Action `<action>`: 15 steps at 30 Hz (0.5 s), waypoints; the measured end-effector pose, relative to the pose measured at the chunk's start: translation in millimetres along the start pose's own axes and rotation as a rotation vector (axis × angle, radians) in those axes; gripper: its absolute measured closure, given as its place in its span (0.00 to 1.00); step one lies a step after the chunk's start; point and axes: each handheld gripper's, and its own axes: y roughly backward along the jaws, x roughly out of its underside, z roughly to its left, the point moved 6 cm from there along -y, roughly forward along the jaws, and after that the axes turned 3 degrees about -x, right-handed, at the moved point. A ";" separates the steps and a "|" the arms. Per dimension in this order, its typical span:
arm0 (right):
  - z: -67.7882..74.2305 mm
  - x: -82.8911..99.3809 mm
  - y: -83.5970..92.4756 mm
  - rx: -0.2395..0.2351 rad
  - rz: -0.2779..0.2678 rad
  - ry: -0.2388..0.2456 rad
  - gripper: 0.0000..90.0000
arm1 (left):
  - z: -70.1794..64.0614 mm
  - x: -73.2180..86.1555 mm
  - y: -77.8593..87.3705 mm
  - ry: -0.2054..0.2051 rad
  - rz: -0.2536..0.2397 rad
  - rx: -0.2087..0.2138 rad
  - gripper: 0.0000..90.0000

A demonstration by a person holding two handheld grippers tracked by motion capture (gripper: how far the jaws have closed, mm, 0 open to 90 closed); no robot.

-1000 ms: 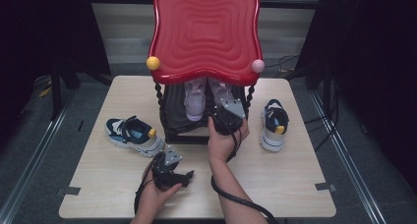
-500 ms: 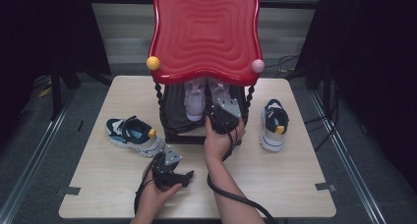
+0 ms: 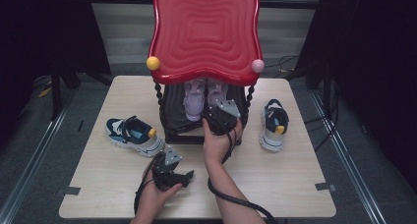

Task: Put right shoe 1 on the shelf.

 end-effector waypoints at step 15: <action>-5.2 3.7 10.6 -0.107 0.033 0.098 0.26 | -0.1 0.0 -0.2 0.000 0.001 0.002 0.17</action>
